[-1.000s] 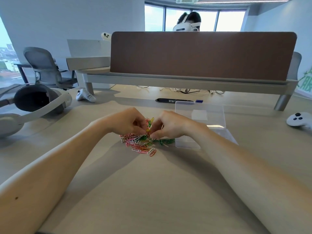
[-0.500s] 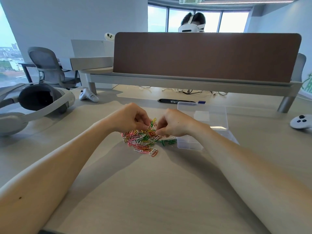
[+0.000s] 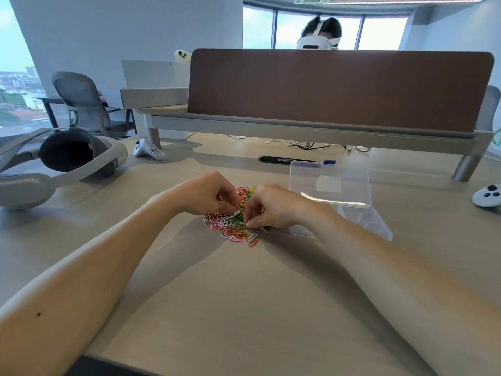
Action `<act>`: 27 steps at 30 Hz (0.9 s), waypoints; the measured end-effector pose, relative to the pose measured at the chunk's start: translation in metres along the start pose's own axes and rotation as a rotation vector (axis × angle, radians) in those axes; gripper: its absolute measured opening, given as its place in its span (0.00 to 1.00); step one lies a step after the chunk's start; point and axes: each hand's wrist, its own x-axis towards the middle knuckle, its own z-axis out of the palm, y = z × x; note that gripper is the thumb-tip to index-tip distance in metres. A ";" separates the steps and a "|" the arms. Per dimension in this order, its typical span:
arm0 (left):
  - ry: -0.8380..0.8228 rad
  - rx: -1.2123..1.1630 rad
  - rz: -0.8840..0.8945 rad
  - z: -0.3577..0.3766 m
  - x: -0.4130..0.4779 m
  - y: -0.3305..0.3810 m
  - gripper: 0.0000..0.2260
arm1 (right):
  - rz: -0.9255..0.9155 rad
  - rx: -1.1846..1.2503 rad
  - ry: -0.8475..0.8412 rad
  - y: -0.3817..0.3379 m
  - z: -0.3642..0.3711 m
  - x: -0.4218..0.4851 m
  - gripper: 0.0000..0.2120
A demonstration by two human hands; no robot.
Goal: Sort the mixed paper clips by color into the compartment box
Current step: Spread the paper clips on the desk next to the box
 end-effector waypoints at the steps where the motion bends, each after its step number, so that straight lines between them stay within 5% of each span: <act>1: -0.001 0.002 -0.003 0.001 0.000 -0.001 0.06 | 0.003 -0.001 -0.002 0.000 0.000 0.000 0.05; 27: -0.123 0.159 0.014 0.012 0.004 0.013 0.05 | 0.044 0.015 -0.001 0.008 0.002 0.005 0.05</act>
